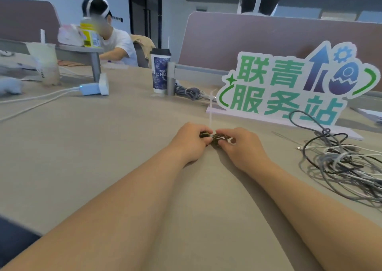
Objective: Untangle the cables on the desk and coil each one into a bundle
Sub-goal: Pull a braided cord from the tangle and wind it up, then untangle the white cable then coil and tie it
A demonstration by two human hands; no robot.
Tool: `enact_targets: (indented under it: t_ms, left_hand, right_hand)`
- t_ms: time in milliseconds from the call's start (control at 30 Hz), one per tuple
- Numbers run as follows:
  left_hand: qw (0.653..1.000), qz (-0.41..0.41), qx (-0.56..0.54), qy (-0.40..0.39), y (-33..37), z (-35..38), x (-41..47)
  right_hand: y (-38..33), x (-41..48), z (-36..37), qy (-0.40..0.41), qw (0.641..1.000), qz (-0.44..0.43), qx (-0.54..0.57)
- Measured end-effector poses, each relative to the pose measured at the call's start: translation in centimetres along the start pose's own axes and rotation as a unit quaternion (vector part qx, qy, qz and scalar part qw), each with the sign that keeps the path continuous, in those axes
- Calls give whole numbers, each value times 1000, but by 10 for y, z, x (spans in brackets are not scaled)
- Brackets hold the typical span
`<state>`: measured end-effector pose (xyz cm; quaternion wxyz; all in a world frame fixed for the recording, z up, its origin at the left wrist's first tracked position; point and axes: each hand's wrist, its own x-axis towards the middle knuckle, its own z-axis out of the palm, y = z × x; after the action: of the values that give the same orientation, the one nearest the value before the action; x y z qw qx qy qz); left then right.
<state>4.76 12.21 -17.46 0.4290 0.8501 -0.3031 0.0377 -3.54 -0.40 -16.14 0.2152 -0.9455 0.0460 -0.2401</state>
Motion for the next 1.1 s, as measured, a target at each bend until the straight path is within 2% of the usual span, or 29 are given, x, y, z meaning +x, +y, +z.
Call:
enact_targets:
  t_ms: [200, 367, 500, 600, 700, 800, 867, 933, 1000, 1100]
  left_hand:
    - [995, -56, 42, 74, -29, -9, 35]
    - [992, -83, 77, 52, -37, -9, 61]
    - [989, -85, 106, 57, -40, -7, 73]
    - [988, -87, 109, 58, -38, -8, 71]
    - [991, -76, 76, 85, -33, -10, 62]
    - [984, -60, 25, 164, -28, -13, 54]
    - [975, -56, 22, 212, -26, -16, 46]
    - [968, -47, 33, 244, -25, -18, 39]
    - [965, -30, 45, 256, -20, -19, 32]
    - [969, 10, 80, 232, -11, -15, 25]
  right_hand:
    - [8, 47, 27, 11, 999, 26, 20]
    - [29, 78, 36, 33, 994, 85, 61]
    - [35, 85, 39, 39, 982, 116, 146]
    - [35, 82, 34, 90, 964, 134, 212]
    - [43, 72, 17, 166, 967, 147, 124]
    - [63, 51, -9, 180, 968, 176, 8]
    - [81, 37, -23, 125, 965, 212, -96]
    - [93, 20, -33, 22, 955, 235, -182]
    - [94, 0, -45, -26, 957, 223, -184]
    - [93, -28, -62, -1, 979, 161, -126]
